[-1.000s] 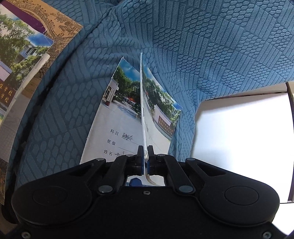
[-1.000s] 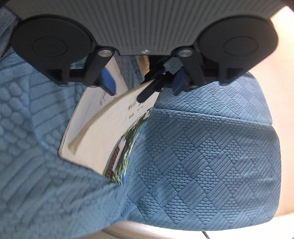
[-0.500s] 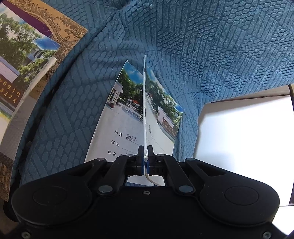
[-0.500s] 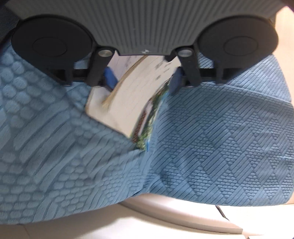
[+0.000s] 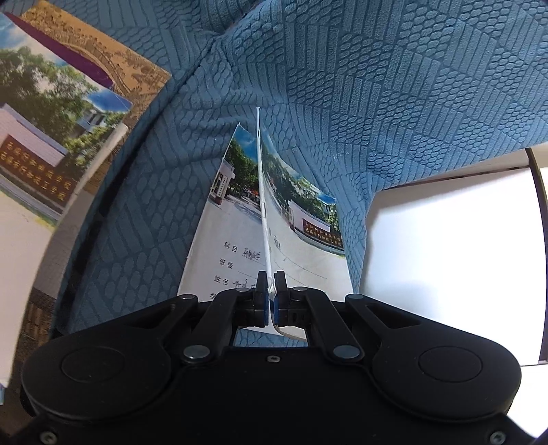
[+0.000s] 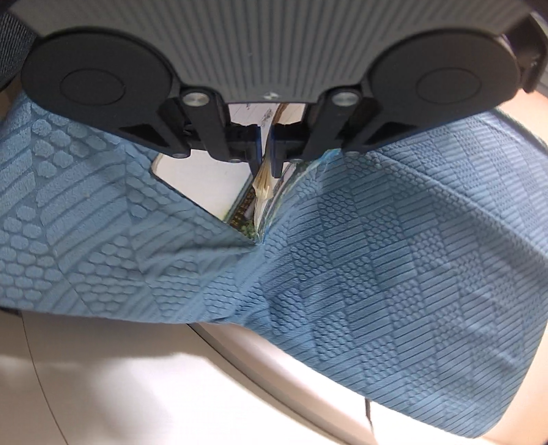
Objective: Organize objects
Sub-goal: 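Lift the gripped postcards off the seat with both tools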
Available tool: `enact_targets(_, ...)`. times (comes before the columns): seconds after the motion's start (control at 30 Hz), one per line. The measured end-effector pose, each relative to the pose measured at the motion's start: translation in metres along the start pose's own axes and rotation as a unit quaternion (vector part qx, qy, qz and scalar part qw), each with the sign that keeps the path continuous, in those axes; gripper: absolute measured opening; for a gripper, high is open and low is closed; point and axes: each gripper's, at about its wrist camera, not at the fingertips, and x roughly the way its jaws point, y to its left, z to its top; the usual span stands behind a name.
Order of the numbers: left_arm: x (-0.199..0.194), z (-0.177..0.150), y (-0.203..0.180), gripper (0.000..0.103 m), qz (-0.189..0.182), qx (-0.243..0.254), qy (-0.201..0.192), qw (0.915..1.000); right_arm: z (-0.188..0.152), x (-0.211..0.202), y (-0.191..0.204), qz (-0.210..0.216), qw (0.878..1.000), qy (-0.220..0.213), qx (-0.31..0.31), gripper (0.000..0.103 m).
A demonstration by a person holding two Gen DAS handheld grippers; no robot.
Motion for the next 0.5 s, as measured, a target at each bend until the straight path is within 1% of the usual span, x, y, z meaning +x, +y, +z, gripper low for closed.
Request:
enact_targets(0.1,-0.011,-0.001,0.001,0.002,0.003,0.008,-0.004,1.0000,-0.006,-0.009,0.013,0.001,0.999,-0.006,-0.031,0.007)
enact_targets(0.2,-0.021,-0.002,0.004,0.003,-0.005,0.006,-0.001,1.0000,-0.010,-0.017,0.021,-0.002,0.999,-0.010,-0.045,0.006)
enact_targets(0.27,-0.029,-0.002,0.006,0.003,-0.007,0.000,0.004,1.0000,-0.010,-0.024,0.025,-0.005,0.999,-0.007,-0.032,0.006)
enact_targets(0.3,-0.035,-0.002,0.005,0.003,-0.007,0.001,0.003,1.0000,-0.010,-0.027,0.029,-0.004,0.999,-0.005,-0.035,0.006)
enact_targets(0.37,-0.046,0.000,0.003,0.004,-0.012,0.006,0.000,0.9999,-0.011,-0.034,0.040,-0.006,0.998,-0.009,-0.064,0.006)
enact_targets(0.5,-0.067,0.003,0.000,0.004,-0.017,0.005,-0.001,0.9998,-0.009,-0.043,0.055,-0.003,0.997,-0.001,-0.076,0.006)
